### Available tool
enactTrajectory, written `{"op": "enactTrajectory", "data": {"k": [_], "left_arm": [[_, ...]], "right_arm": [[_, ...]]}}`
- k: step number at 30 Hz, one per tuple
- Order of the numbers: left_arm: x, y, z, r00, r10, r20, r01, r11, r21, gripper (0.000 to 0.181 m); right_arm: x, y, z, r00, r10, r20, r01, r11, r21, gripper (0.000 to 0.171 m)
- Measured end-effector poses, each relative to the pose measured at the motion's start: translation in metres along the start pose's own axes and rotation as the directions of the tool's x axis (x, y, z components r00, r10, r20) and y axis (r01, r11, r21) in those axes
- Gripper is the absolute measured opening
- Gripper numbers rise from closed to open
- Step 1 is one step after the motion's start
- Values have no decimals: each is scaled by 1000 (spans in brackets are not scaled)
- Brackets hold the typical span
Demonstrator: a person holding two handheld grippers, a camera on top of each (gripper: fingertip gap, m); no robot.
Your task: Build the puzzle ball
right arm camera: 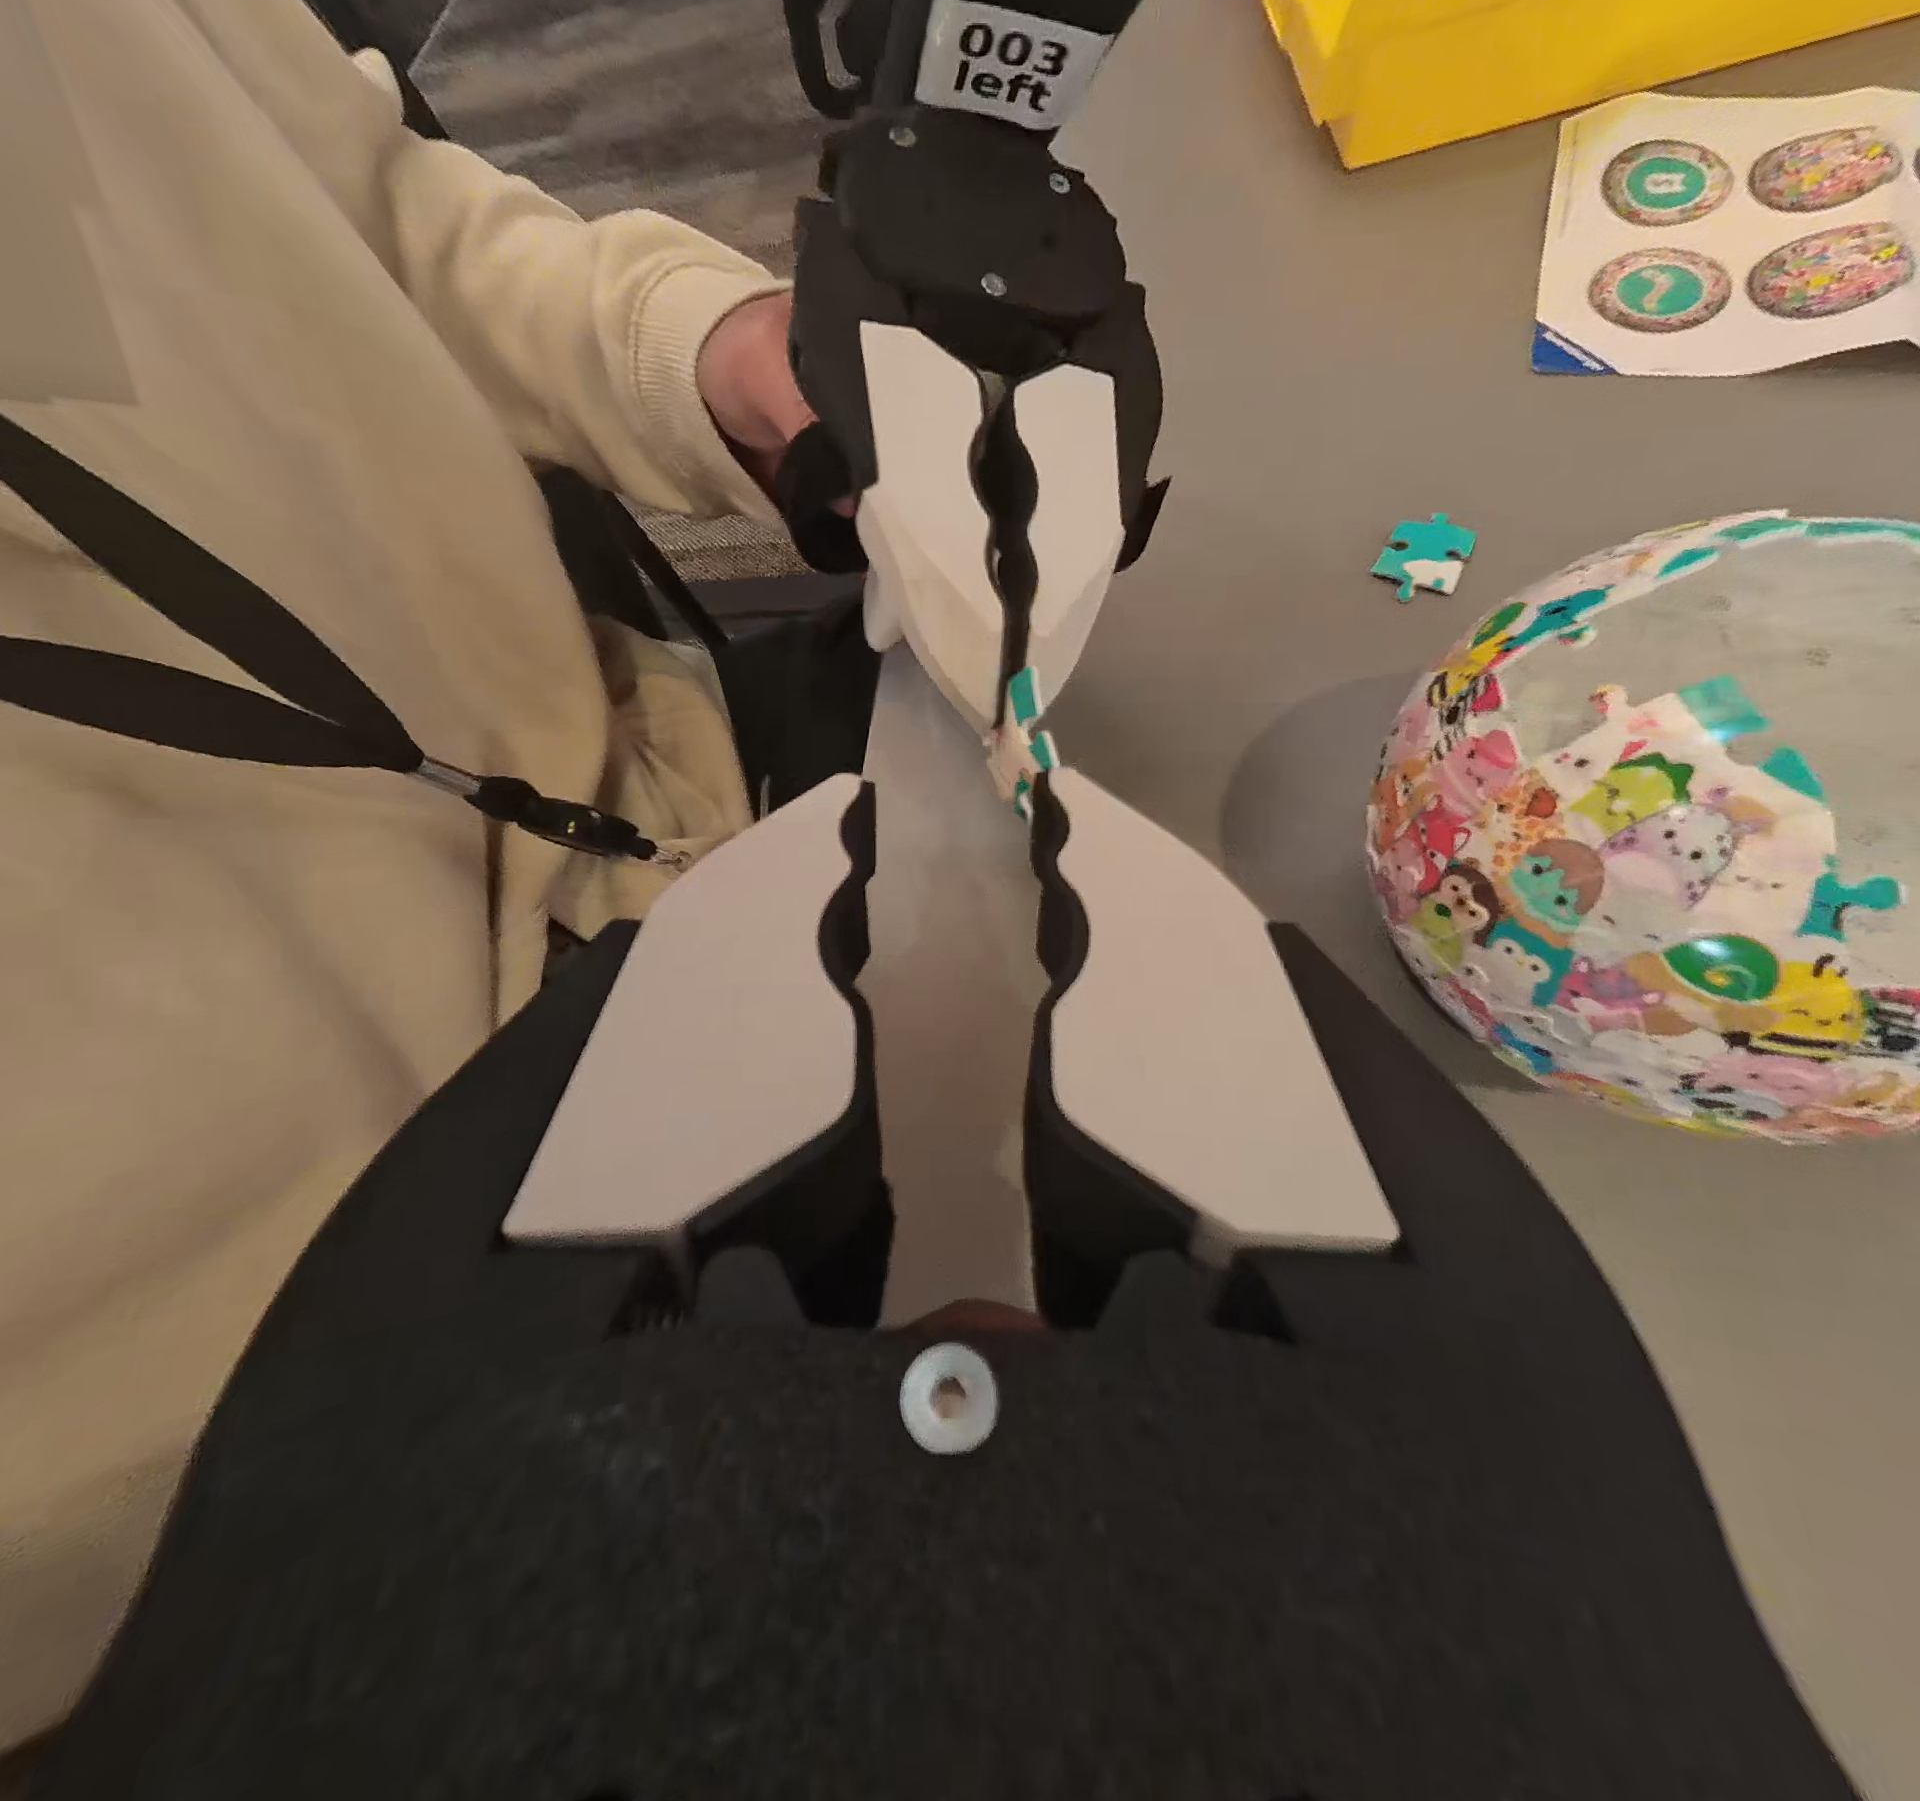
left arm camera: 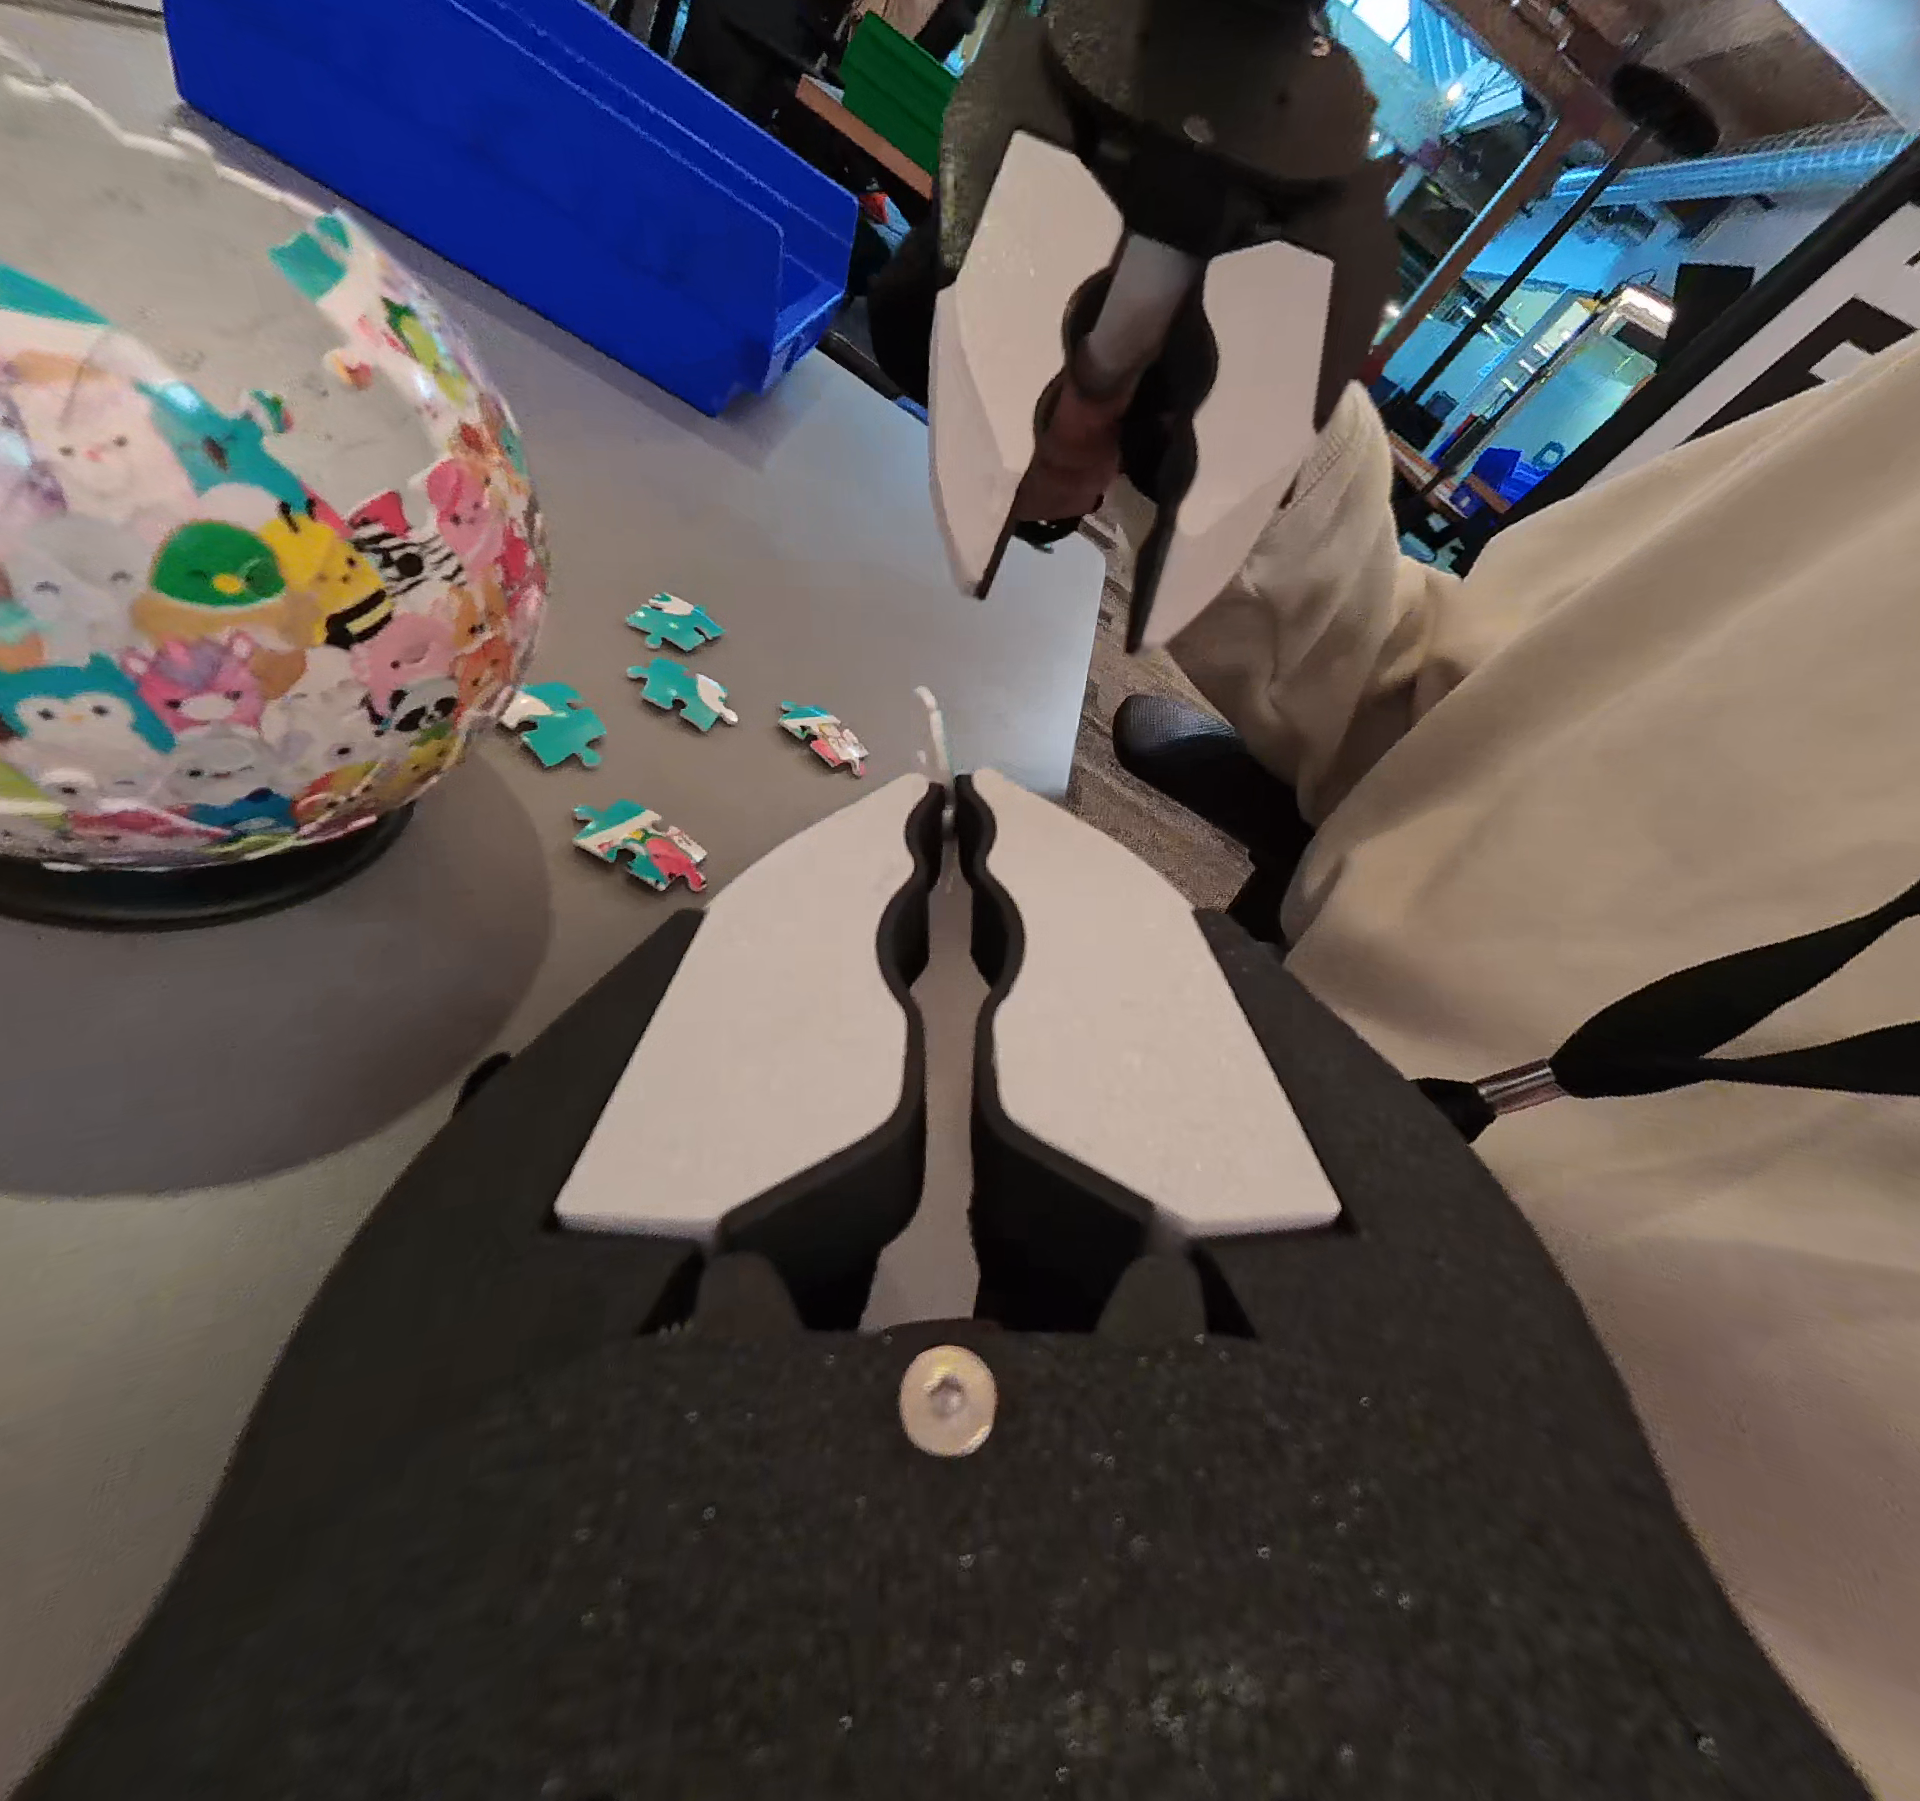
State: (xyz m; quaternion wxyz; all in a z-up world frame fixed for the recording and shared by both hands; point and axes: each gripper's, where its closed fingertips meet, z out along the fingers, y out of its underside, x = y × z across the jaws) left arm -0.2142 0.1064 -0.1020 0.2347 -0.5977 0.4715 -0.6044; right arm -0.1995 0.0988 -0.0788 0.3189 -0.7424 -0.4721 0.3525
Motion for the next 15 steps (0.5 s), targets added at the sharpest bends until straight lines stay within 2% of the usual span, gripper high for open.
{"op": "enactTrajectory", "data": {"k": [11,15], "left_arm": [[2,-11,-7,994,-82,-69,87,993,83,2],[1,-15,-11,989,-115,-98,126,986,112,2]], "right_arm": [[12,4,8,998,16,-57,-16,1000,14,26],[16,-2,16,997,58,-43,-55,996,76,19]]}}
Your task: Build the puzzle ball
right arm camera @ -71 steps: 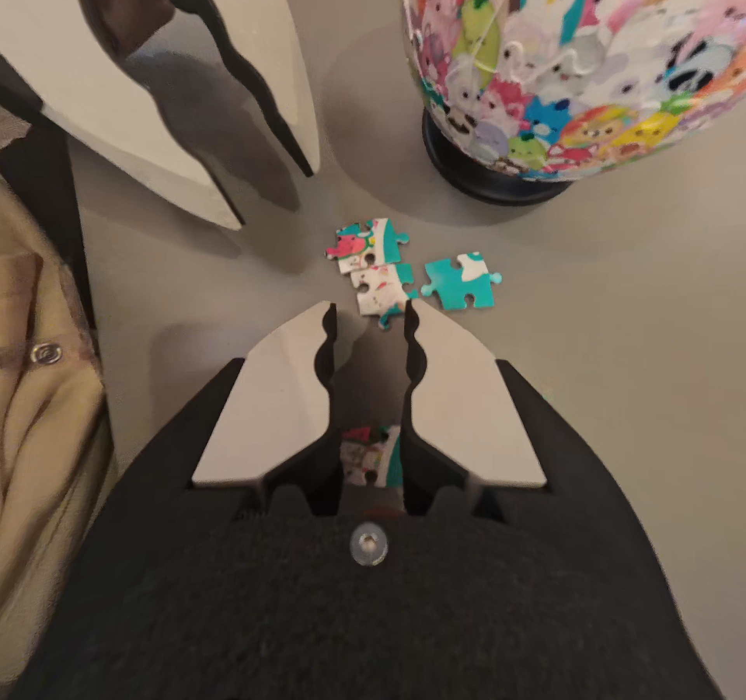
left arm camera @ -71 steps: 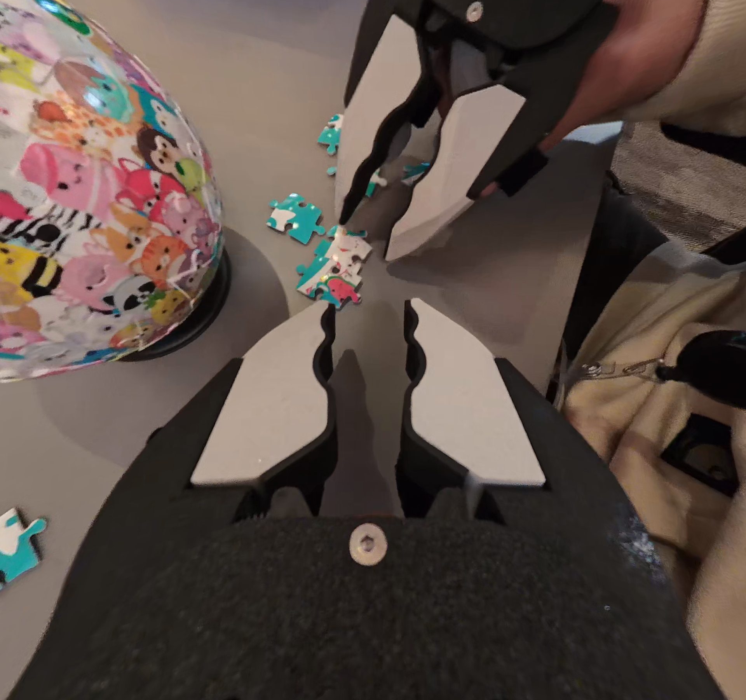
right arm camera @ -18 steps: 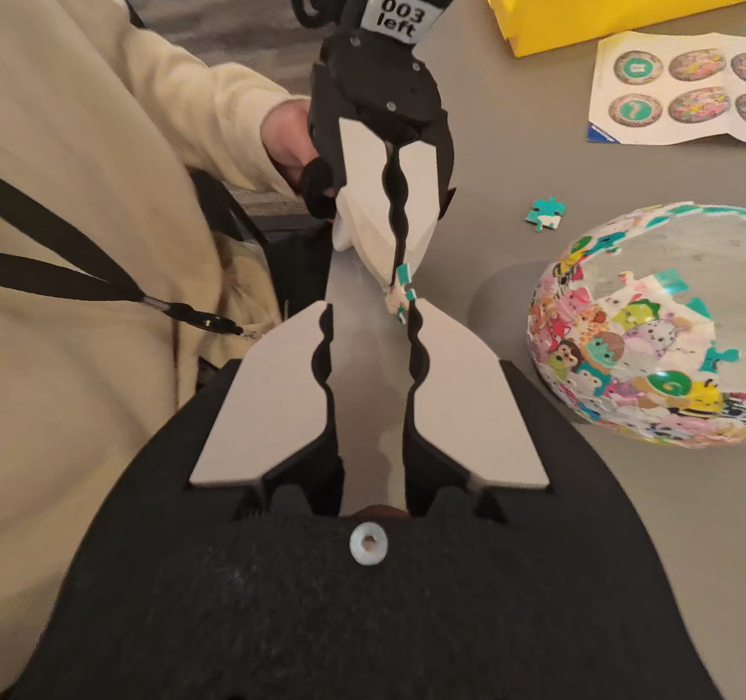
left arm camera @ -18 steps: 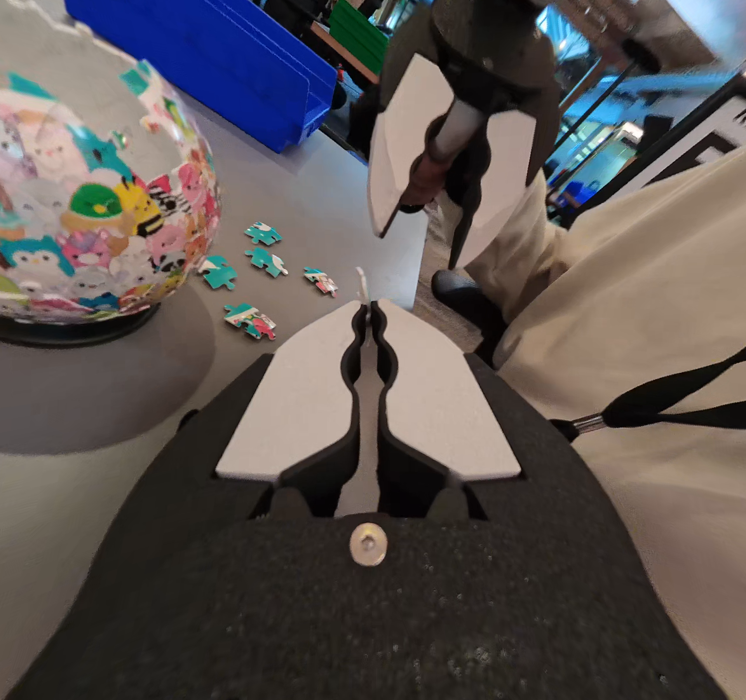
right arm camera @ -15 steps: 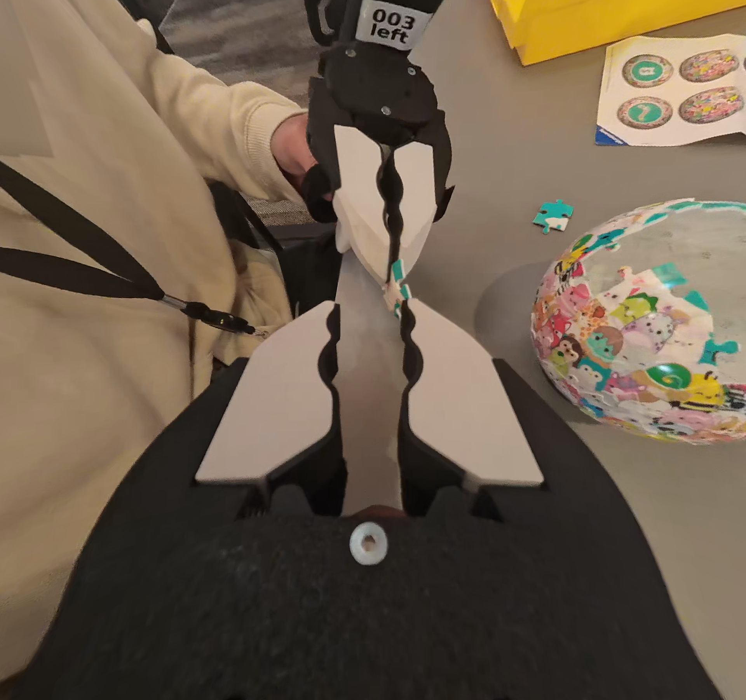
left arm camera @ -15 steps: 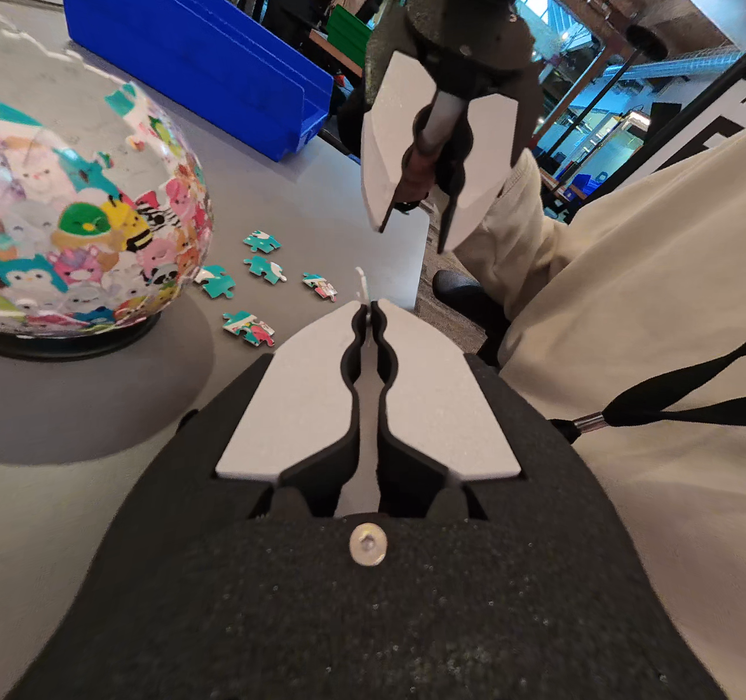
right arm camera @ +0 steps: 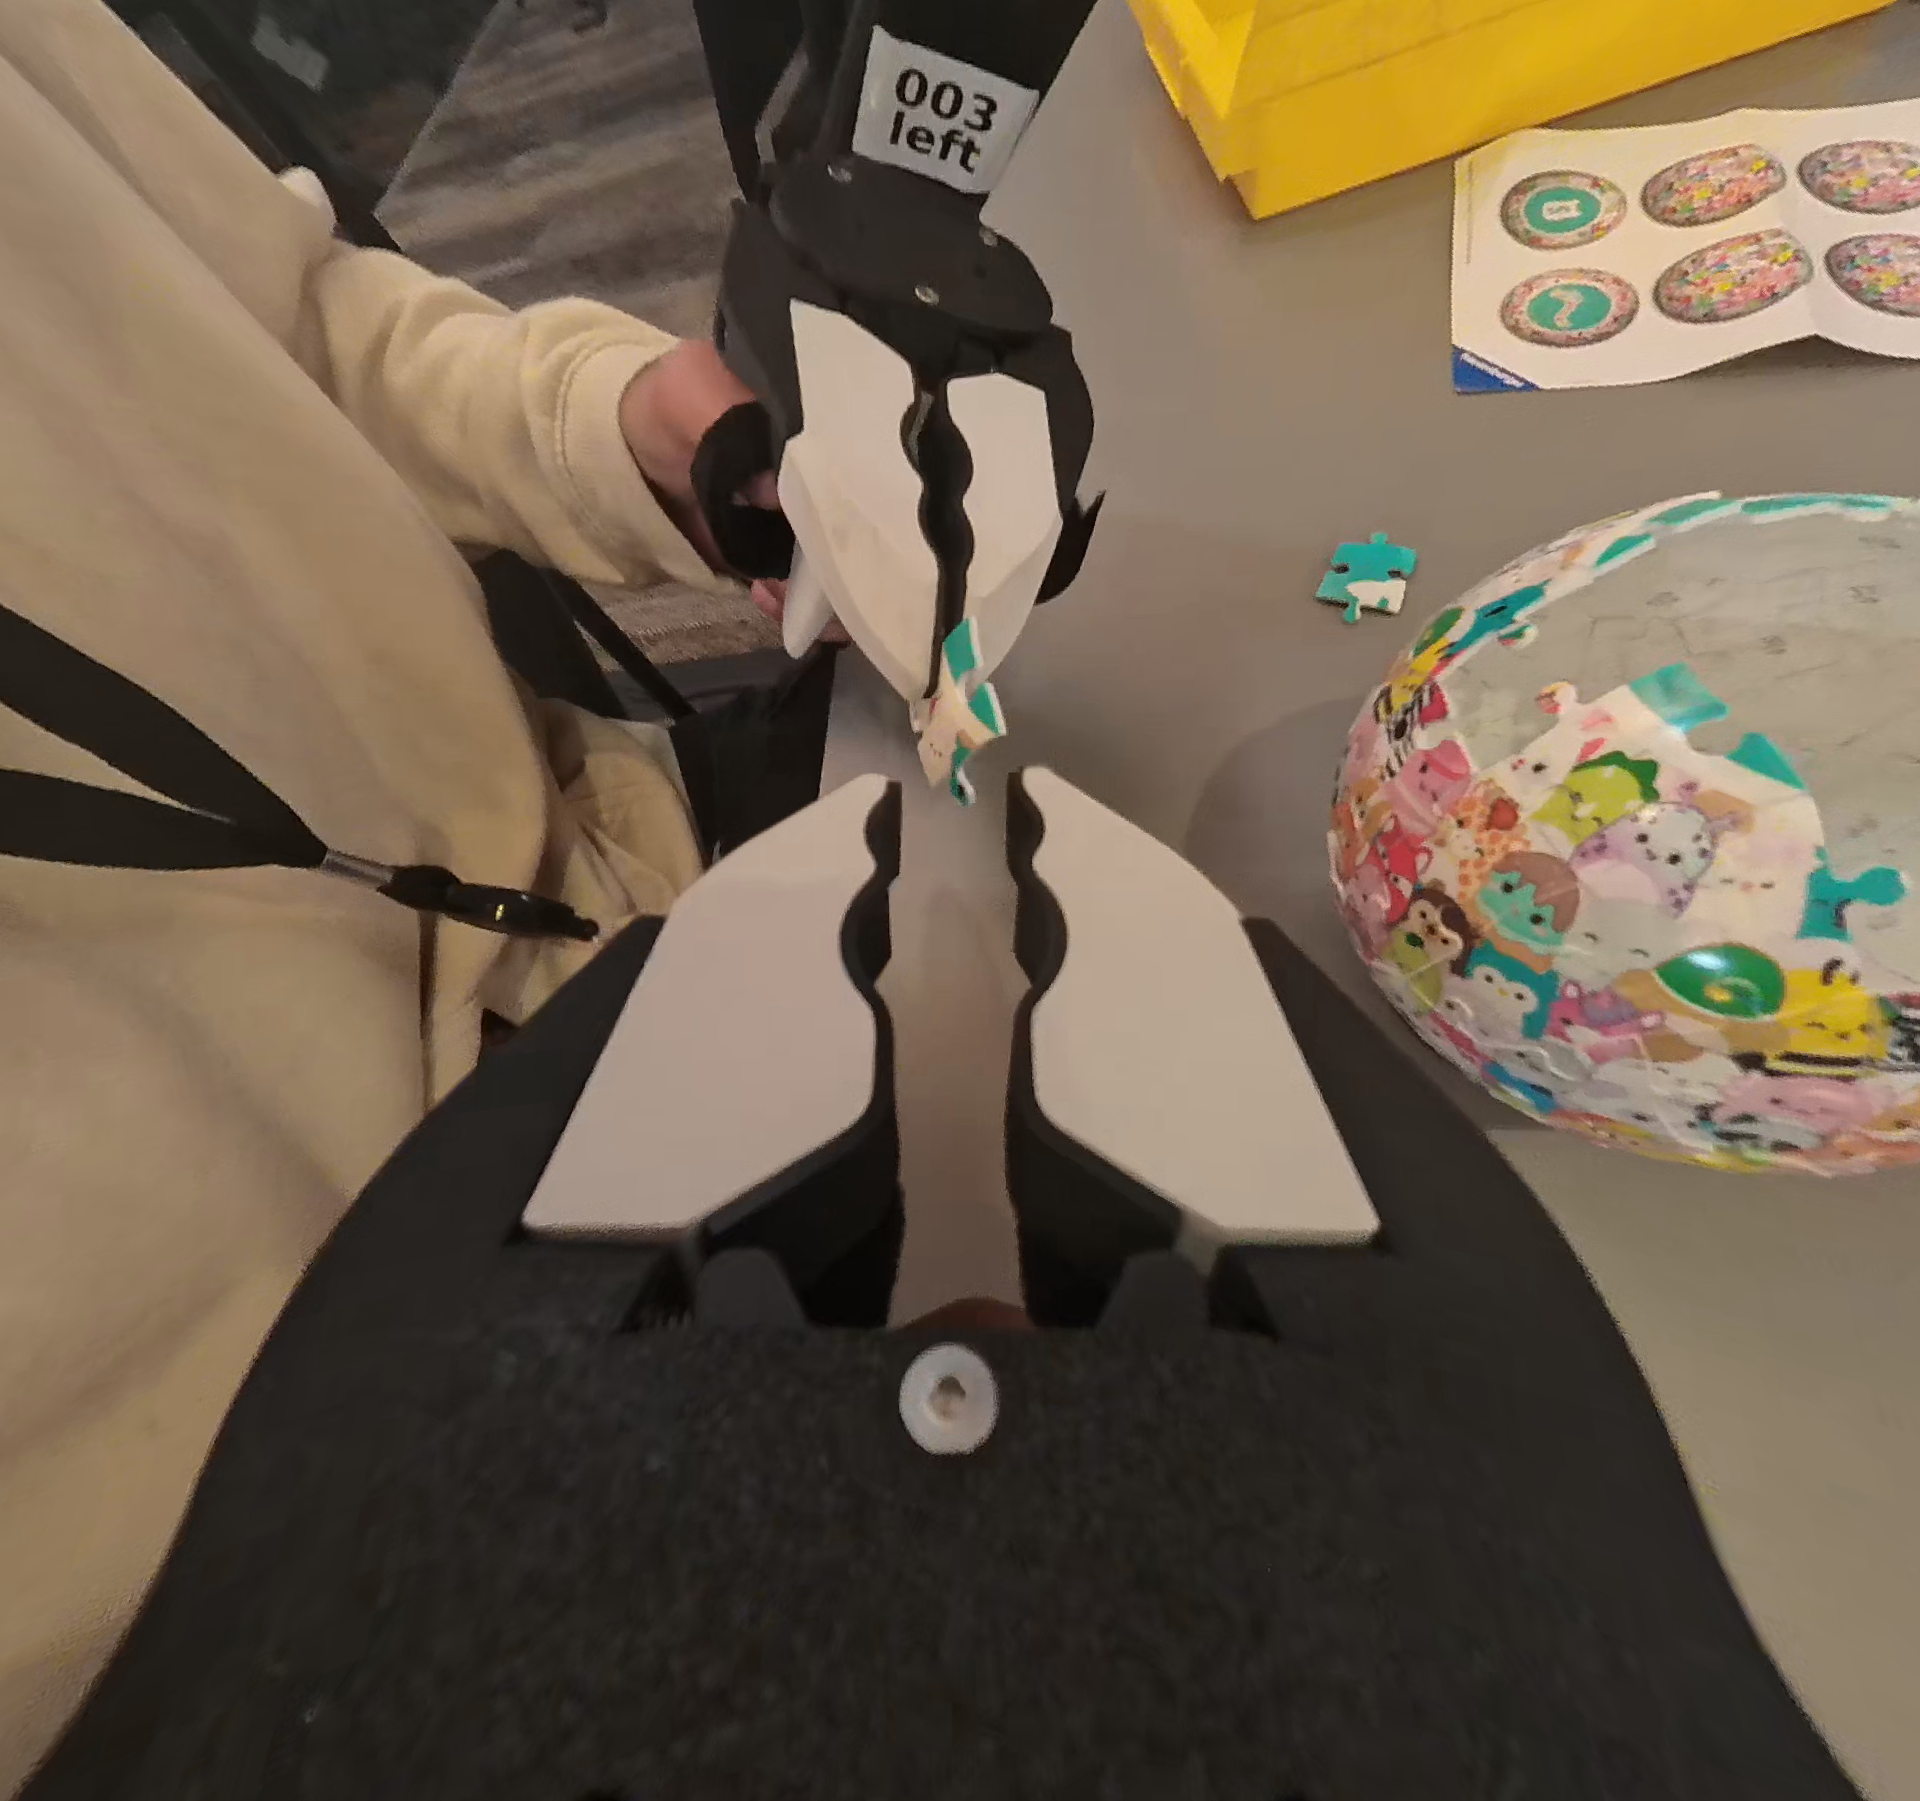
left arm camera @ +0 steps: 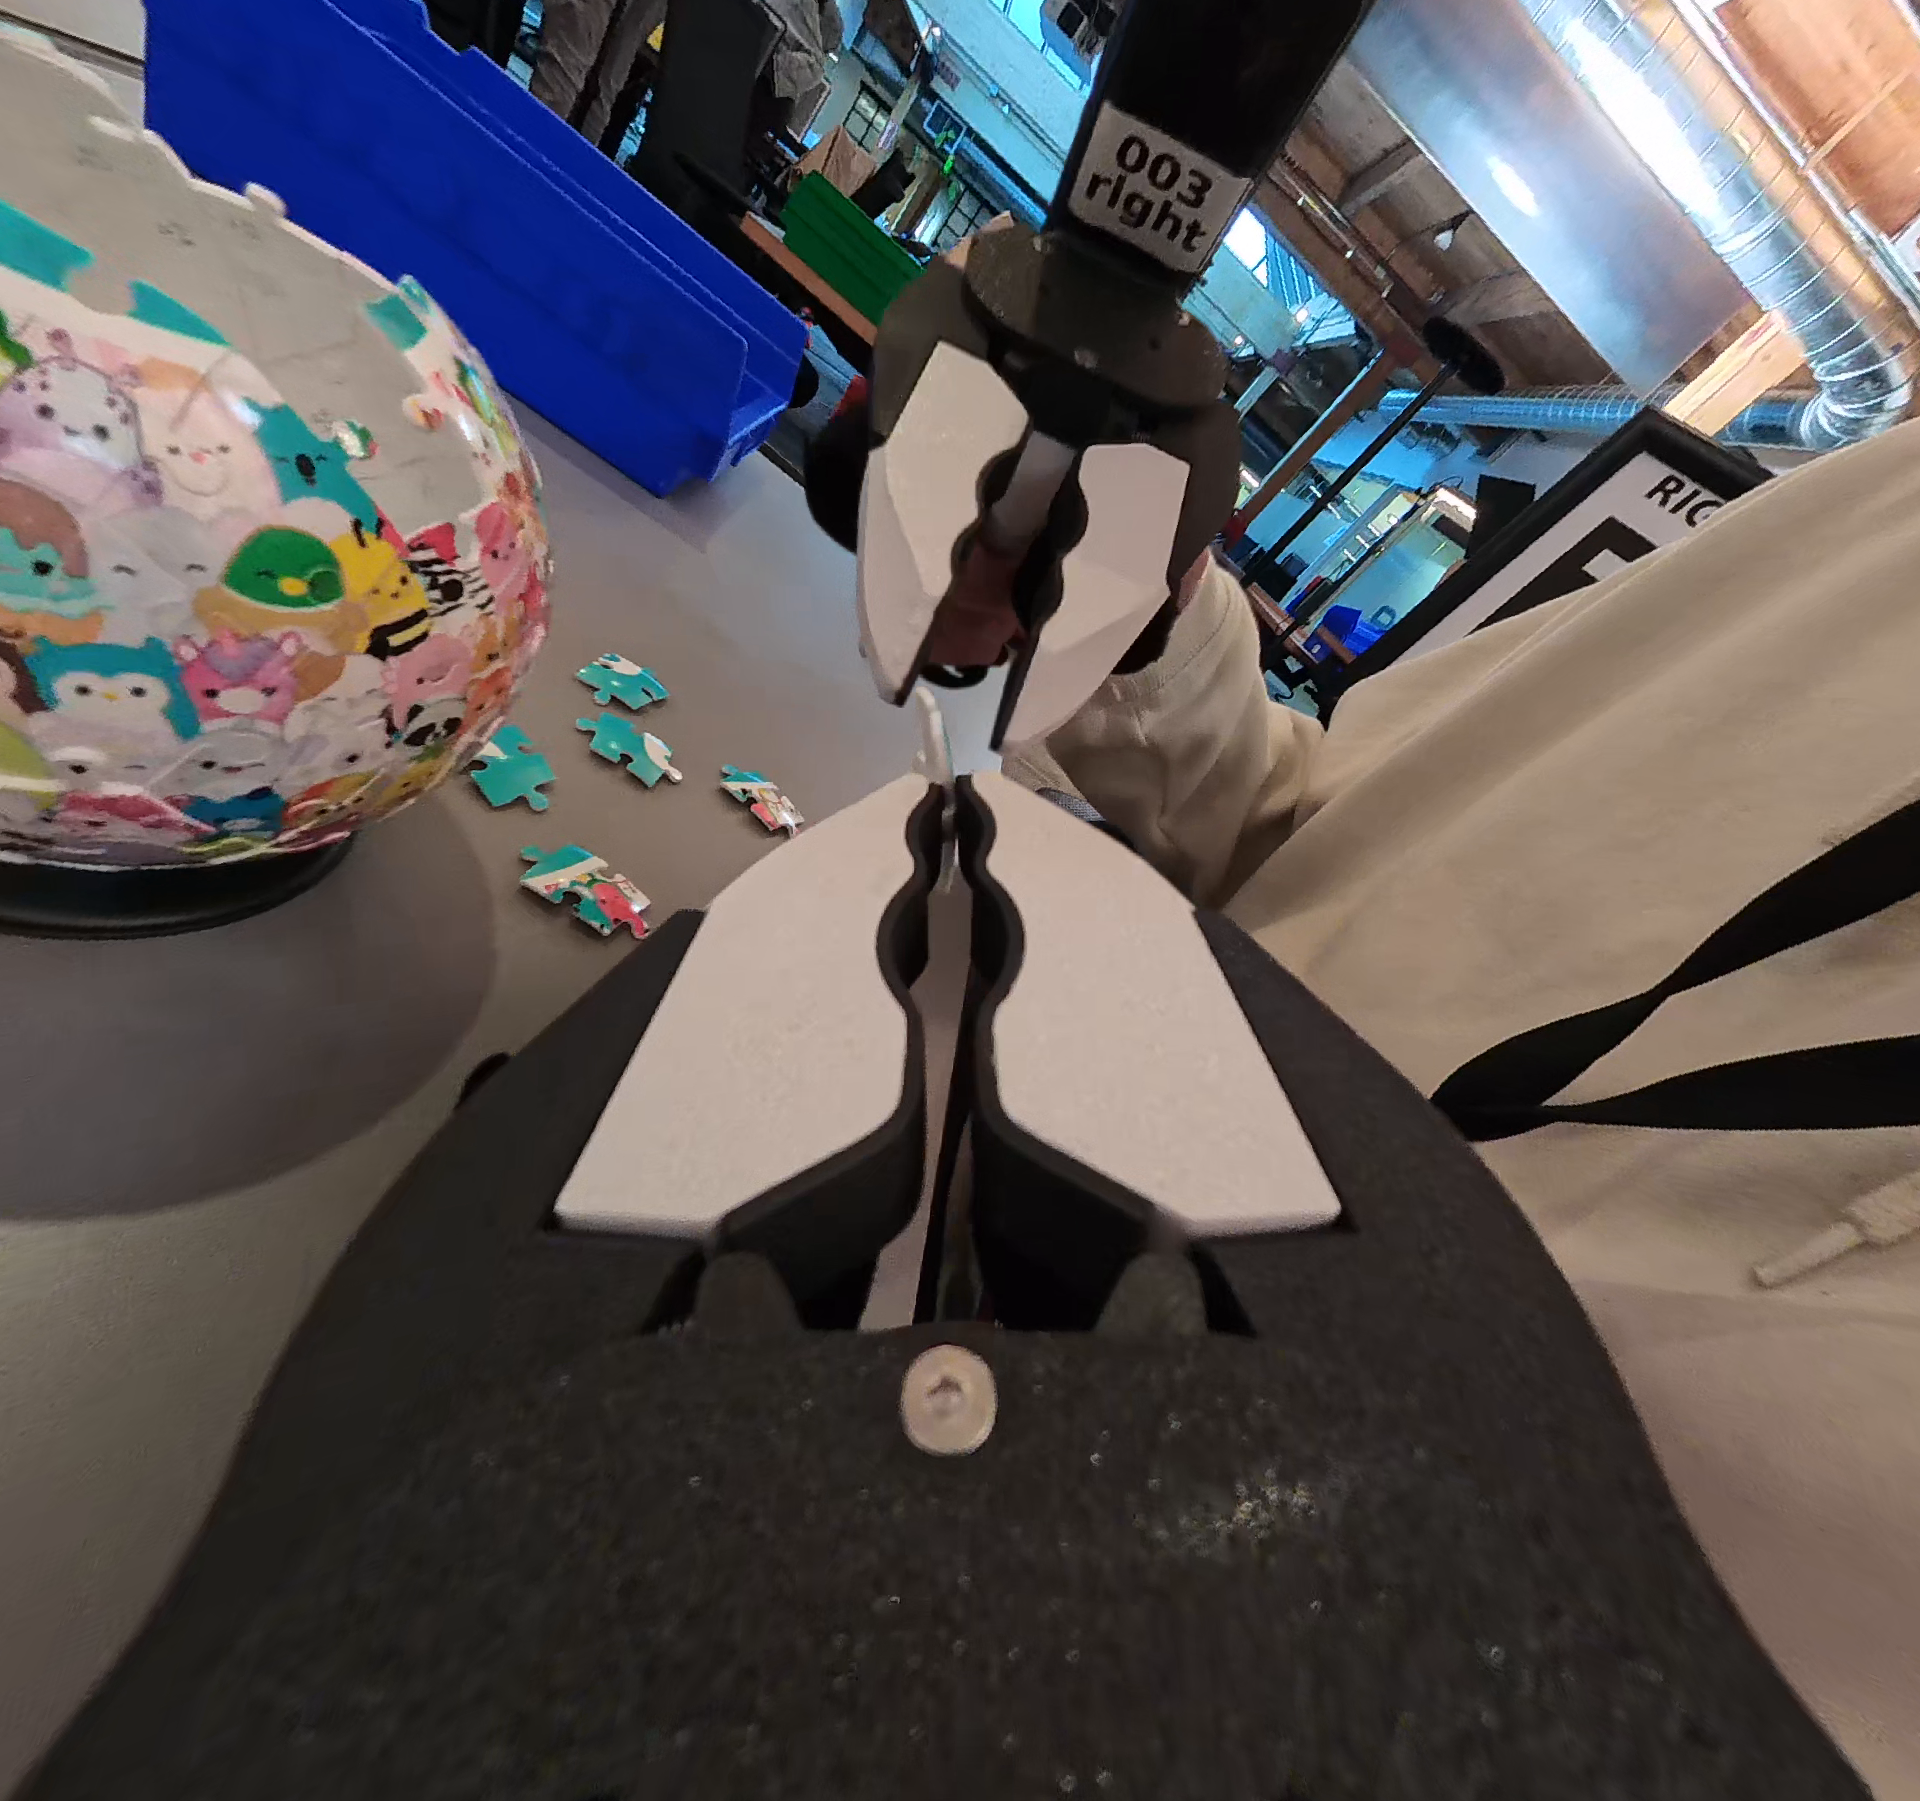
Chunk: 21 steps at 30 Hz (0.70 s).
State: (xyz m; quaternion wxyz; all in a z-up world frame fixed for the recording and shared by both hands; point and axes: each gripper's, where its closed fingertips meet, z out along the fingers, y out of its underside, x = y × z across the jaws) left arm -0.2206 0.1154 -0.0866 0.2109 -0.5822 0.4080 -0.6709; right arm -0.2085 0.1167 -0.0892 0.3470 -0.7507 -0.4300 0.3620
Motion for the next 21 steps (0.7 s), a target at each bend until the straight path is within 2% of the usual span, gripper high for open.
{"op": "enactTrajectory", "data": {"k": [7,16,21], "left_arm": [[3,0,0,1000,0,-18,0,1000,2,2],[-4,-1,-1,999,-35,-7,35,999,16,4],[-18,-4,-12,997,2,73,-3,1000,8,13]], "right_arm": [[-3,1,13,996,50,76,-54,997,53,6],[0,1,12,982,130,140,-146,983,108,3],[16,11,-6,974,206,89,-215,970,111,2]]}}
